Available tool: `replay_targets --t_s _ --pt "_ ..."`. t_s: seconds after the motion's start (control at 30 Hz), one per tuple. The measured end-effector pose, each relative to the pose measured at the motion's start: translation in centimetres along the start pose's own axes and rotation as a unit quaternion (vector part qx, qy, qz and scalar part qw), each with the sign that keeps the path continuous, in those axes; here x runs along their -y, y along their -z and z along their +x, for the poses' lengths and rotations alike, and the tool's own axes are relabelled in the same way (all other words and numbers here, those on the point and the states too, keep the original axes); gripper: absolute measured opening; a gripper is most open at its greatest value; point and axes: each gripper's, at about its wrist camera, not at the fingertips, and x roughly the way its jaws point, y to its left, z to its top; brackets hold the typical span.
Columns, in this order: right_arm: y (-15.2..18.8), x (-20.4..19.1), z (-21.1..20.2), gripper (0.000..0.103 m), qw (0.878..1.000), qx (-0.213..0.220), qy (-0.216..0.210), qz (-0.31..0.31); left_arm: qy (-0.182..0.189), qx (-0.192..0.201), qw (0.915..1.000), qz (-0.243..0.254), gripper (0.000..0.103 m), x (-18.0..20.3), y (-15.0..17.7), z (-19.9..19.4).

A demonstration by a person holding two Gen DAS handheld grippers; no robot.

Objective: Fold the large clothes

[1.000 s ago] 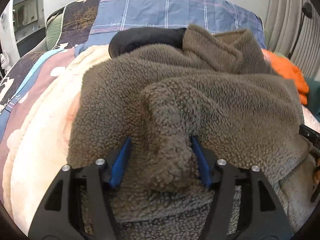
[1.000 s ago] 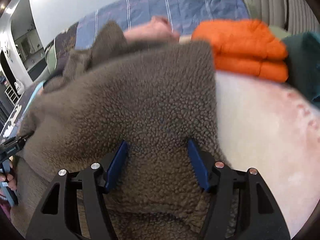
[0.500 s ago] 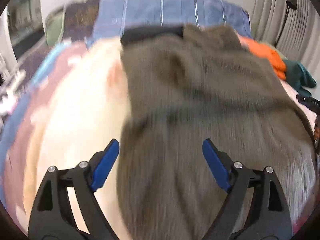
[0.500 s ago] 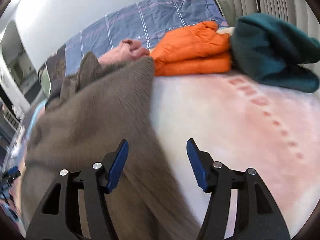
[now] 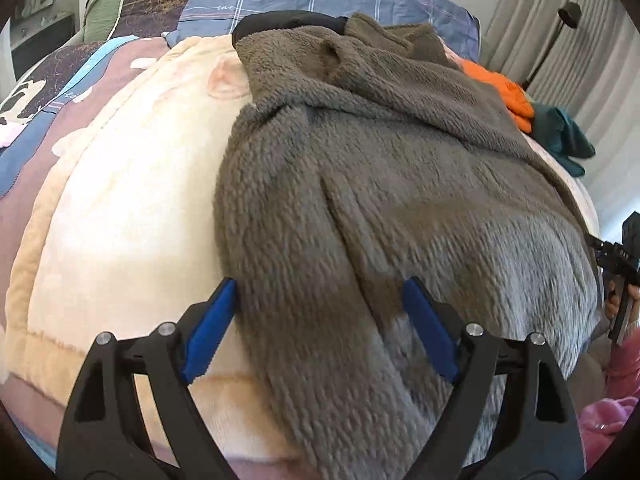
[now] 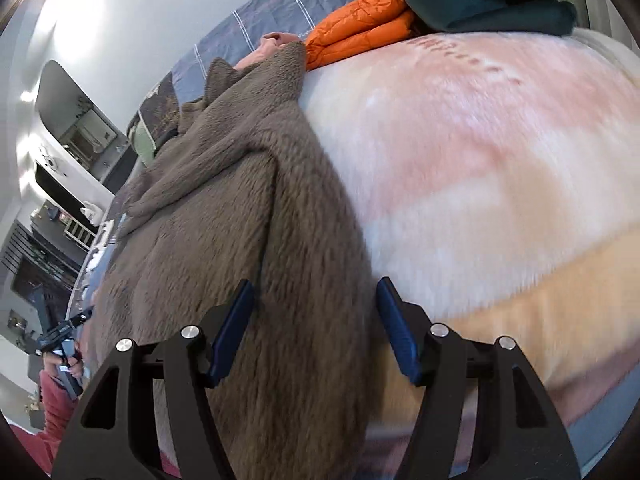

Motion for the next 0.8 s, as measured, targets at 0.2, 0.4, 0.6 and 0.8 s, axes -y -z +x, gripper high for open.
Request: replay_targets --t_s 0.2,0.4,0.6,0.8 --pt "2.5 -0.7 -1.6 0.064 1.0 0.013 -0.022 -0.014 -0.006 0.004 1.0 -0.005 0.087 0.0 3.8 -2.0" --pt "3.9 -0.8 -3.0 0.064 0.999 0.01 -0.048 0.002 0.03 0.008 0.9994 -0.016 0.088 0.2 7.0 -3.6" --pt "5.8 -2.2 -2.4 0.064 0.998 -0.009 -0.062 -0.023 0.138 -0.021 0.9902 -0.008 0.087 2.8 10.3 -3.1" --pt "5.7 -2.6 -2.1 0.019 0.996 0.001 -0.091 0.008 0.12 0.026 0.9923 -0.012 0.024 3.8 9.6 -3.6"
